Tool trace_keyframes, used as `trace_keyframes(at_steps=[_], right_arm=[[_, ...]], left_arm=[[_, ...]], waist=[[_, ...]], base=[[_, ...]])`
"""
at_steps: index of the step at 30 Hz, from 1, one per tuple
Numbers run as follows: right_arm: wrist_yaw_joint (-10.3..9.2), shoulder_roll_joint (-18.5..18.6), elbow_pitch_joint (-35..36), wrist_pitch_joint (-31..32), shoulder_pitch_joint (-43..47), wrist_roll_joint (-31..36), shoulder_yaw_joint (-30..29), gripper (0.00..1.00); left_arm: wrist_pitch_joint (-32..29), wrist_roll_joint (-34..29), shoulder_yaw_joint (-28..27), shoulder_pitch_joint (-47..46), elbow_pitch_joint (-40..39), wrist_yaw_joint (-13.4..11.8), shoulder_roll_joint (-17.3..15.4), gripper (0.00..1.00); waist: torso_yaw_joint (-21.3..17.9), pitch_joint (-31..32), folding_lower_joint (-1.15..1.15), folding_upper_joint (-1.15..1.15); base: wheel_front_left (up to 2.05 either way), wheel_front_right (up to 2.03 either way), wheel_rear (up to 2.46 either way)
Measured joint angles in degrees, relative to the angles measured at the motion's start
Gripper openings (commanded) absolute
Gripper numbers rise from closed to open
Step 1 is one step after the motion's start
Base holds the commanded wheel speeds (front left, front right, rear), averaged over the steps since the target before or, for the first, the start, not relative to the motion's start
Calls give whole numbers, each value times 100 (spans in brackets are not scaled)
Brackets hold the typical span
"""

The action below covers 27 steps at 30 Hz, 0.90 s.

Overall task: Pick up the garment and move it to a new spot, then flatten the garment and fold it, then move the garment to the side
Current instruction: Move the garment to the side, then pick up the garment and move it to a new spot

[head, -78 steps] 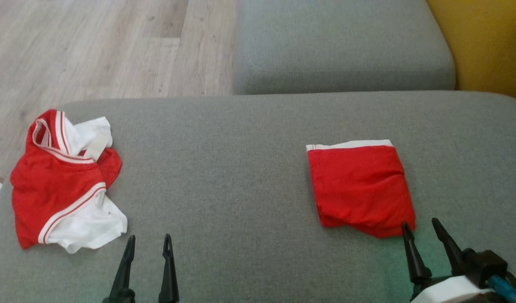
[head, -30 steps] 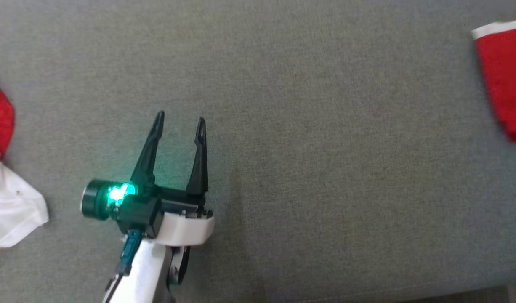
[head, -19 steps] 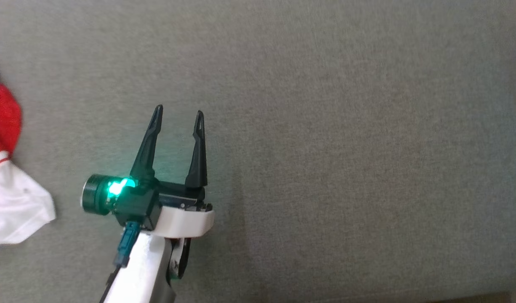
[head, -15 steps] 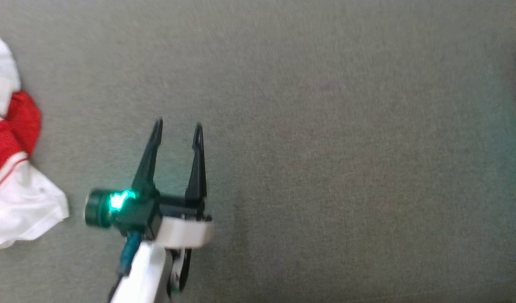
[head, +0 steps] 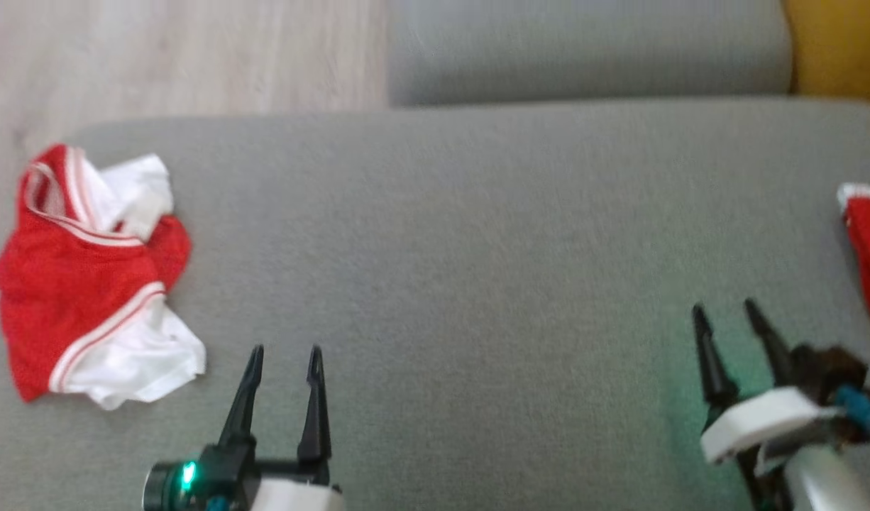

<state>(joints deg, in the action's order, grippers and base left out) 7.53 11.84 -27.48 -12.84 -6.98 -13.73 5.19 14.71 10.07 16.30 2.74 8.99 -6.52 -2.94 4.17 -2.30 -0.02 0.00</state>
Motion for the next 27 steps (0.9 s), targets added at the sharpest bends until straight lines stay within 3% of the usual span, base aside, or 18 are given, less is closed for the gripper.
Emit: trace_keyframes(at_steps=[3, 7, 11, 16, 27], right_arm=[[0, -185, 186, -132, 350, 20, 27, 100], [0, -535, 931, -137, 870, 48, -25, 100], [0, -621, 1345, -138, 1460, 424, -33, 100], [0, -757, 1562, -138, 1950, 626, -223, 100], [0, -866, 1657, -138, 1956, 626, -327, 100]], left_arm=[[0, -13, -70, 219, -22, 5, -2, 100], [0, -62, -157, 397, -205, 105, -4, 100], [0, -126, -229, 649, -309, 172, -7, 100], [0, -257, -298, 900, -303, 249, -16, 100], [0, -287, -330, 922, -254, 302, -22, 100]], waist=[[129, 301, 0, 0], [250, 590, 1, 0], [278, 775, 2, 0], [260, 887, 2, 0], [195, 967, 2, 0]], base=[[0, 0, 0], [0, 0, 0], [0, 0, 0], [0, 0, 0], [0, 0, 0]])
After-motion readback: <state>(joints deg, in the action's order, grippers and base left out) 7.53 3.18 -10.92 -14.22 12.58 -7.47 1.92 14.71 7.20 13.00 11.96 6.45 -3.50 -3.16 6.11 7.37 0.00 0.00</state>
